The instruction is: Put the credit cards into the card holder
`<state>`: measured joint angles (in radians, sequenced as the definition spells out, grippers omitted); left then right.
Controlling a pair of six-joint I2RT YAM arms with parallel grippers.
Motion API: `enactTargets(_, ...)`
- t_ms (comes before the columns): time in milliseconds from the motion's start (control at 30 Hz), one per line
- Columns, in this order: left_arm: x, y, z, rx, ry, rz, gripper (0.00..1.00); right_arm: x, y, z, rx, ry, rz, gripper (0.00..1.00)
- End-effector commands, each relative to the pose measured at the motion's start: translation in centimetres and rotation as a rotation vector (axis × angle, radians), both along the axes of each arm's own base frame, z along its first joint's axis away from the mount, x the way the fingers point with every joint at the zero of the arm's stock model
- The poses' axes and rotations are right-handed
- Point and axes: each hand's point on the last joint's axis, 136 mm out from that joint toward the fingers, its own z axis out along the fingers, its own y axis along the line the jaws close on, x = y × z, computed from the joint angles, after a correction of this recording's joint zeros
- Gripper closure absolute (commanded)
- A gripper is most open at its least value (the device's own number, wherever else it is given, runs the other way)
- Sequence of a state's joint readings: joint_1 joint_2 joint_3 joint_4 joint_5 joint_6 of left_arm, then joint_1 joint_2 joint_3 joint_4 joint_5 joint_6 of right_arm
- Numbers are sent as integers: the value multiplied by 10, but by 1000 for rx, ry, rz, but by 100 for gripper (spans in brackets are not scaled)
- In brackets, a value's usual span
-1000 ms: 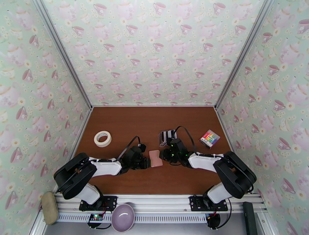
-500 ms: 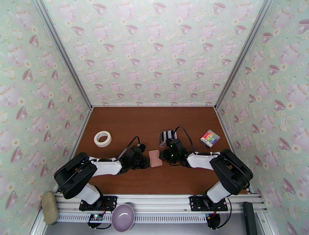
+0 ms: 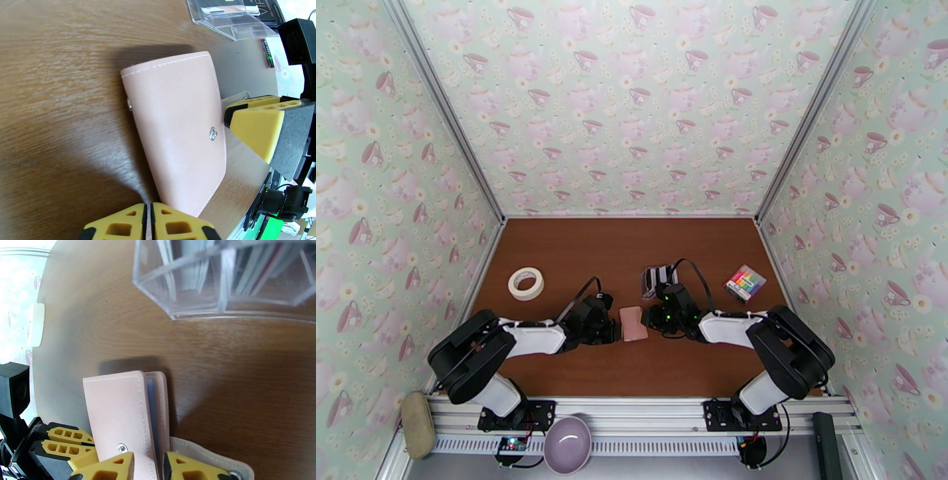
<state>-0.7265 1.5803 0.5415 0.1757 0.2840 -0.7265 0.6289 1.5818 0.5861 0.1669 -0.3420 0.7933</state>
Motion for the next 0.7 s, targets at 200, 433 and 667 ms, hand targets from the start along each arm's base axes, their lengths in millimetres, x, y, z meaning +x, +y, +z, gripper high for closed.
enactTargets(200, 0, 31, -30, 138, 54, 64, 87, 0, 15, 8, 41, -8, 23, 73)
enactTargets(433, 3, 34, -32, 149, 63, 70, 89, -3, 17, 5, 36, -2, 29, 73)
enactTargets(667, 5, 38, -37, 181, 83, 78, 93, -3, 14, 7, 28, -7, 12, 73)
